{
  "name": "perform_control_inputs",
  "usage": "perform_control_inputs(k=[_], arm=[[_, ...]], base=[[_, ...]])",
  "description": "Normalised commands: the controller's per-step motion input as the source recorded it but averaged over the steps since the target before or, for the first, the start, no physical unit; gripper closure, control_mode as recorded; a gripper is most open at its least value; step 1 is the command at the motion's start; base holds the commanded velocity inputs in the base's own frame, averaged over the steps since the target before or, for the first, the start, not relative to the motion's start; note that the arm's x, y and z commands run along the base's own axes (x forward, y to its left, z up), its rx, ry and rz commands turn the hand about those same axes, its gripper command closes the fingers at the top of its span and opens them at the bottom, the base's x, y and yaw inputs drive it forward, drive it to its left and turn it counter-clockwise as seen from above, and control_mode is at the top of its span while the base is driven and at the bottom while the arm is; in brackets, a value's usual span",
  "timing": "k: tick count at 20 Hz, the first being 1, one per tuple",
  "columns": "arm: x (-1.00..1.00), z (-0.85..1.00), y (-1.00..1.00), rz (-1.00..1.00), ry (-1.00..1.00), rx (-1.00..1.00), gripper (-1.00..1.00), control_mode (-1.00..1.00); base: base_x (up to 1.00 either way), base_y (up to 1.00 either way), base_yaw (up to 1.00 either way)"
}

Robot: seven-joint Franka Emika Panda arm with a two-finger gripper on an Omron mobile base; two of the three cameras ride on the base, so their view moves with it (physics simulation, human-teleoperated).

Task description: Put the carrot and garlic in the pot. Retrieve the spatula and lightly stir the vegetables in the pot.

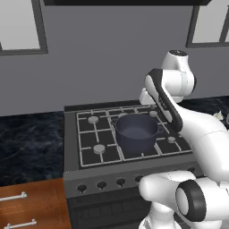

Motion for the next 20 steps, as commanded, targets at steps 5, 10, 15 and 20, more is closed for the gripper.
perform_control_inputs(k=[5, 10, 15, 20], arm=[[0.0, 0.0, 0.0, 0.0, 0.0, 0.0, -1.0, 1.0], [0.0, 0.0, 0.0, 0.0, 0.0, 0.0, -1.0, 1.0], [0.0, 0.0, 0.0, 0.0, 0.0, 0.0, -1.0, 1.0], [0.0, 0.0, 0.0, 0.0, 0.0, 0.0, -1.0, 1.0]], base=[[0.0, 0.0, 0.0], [0.07, -0.29, 0.02], [0.04, -0.62, 0.08], [0.0, -0.67, 0.06]])
